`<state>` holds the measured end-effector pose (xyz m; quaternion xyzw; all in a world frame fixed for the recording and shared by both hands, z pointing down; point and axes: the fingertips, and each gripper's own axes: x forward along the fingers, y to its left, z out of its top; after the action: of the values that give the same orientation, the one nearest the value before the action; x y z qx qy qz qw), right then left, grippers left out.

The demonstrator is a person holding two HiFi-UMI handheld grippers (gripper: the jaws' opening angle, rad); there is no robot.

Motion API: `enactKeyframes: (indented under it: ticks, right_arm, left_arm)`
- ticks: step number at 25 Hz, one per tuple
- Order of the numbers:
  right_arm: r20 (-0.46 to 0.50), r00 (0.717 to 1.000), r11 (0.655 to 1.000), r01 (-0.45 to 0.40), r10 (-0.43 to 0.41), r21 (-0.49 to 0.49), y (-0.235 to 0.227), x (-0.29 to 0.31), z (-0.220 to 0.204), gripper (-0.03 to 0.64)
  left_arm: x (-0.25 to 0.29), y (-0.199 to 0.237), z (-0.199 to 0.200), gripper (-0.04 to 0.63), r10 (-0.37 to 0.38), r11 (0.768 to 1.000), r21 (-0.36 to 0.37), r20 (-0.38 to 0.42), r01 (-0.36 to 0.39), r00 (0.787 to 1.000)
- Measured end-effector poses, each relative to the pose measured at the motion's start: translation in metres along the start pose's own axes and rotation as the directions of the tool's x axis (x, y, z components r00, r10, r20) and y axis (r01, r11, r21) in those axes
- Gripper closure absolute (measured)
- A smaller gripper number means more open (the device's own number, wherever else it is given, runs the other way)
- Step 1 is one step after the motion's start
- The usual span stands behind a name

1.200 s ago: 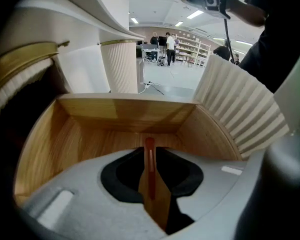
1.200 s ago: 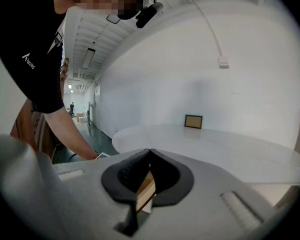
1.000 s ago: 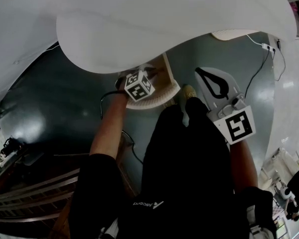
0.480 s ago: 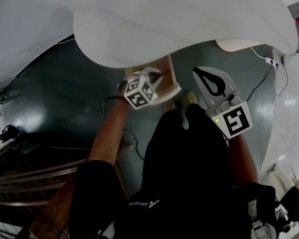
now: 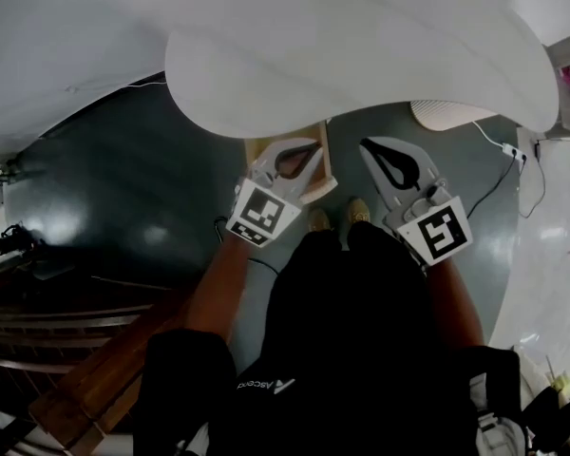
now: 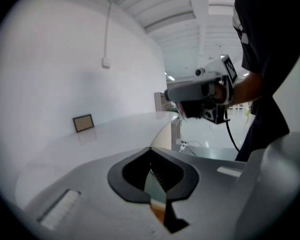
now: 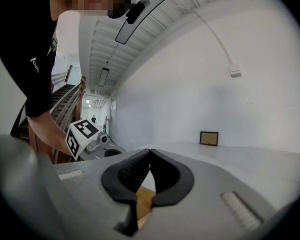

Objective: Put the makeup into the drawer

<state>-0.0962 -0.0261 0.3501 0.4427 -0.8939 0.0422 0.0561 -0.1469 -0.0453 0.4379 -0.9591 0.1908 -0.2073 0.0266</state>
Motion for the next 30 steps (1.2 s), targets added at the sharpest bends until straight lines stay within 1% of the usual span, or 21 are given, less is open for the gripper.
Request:
enactKeyframes:
  ticks: [2,4,6,9,12,16,21,25,30]
  right_arm:
    - [0.019,1.000,1.000,-0.007,0.007,0.007,-0.003,-0.004,0.006,0.614]
    - [0.037,0.999,1.000,-0.014,0.014,0.017,-0.006,-0.009,0.011,0.614]
    - [0.057,0.998,0.999,-0.025,0.023,0.028,-0.009,-0.013,0.019,0.614]
    - [0.099,0.994,0.997,-0.055,0.049,0.057,-0.011,-0.020,0.032,0.614]
    - [0.158,0.985,0.993,-0.088,0.073,0.085,-0.010,-0.026,0.048,0.614]
    - [0.229,0.970,0.991,-0.106,0.085,0.080,-0.010,-0.032,0.073,0.614]
    - [0.284,0.956,0.996,-0.082,0.068,0.036,-0.012,-0.038,0.097,0.614]
    - [0.284,0.957,0.997,-0.069,0.060,0.020,-0.013,-0.043,0.101,0.614]
    - [0.283,0.956,0.997,-0.081,0.076,0.006,-0.011,-0.048,0.100,0.614]
  left_arm:
    - [-0.007,0.001,0.032,0.584,0.061,0.997,-0.053,0.093,-0.056,0.994]
    - [-0.014,0.001,0.060,0.584,0.110,0.991,-0.094,0.173,-0.094,0.979]
    - [-0.021,0.000,0.085,0.584,0.149,0.986,-0.114,0.238,-0.124,0.960]
    - [-0.032,-0.002,0.114,0.584,0.198,0.977,-0.137,0.302,-0.163,0.933]
    - [-0.043,-0.004,0.137,0.584,0.225,0.972,-0.147,0.348,-0.184,0.910]
    - [-0.055,-0.006,0.166,0.584,0.240,0.970,-0.126,0.391,-0.206,0.889]
    - [-0.063,-0.002,0.185,0.584,0.266,0.964,-0.119,0.419,-0.238,0.868]
    - [-0.065,-0.006,0.191,0.584,0.268,0.963,-0.105,0.429,-0.247,0.862]
    - [-0.066,-0.009,0.191,0.584,0.283,0.959,-0.107,0.424,-0.262,0.861]
